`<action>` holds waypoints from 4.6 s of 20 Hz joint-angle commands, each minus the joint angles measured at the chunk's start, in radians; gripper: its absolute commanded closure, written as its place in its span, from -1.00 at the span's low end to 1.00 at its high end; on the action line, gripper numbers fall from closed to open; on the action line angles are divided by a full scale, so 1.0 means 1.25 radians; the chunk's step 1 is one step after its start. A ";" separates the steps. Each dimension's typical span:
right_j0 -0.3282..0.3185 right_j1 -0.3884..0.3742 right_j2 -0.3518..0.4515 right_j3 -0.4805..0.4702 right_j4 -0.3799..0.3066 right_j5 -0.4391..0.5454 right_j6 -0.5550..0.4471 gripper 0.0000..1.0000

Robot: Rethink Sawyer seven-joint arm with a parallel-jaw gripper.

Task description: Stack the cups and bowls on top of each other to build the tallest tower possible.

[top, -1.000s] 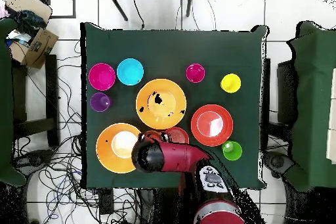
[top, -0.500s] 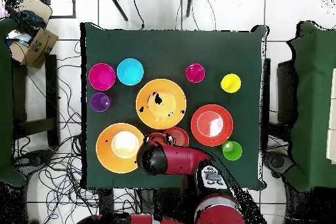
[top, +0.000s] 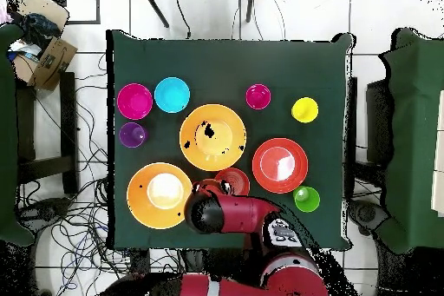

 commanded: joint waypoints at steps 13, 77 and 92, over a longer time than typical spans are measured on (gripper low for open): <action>-0.015 0.047 0.029 -0.048 -0.051 -0.009 0.075 -1.00; -0.026 0.054 0.039 -0.026 -0.035 -0.019 0.108 -1.00; -0.018 0.052 0.031 -0.022 -0.035 -0.023 0.111 -1.00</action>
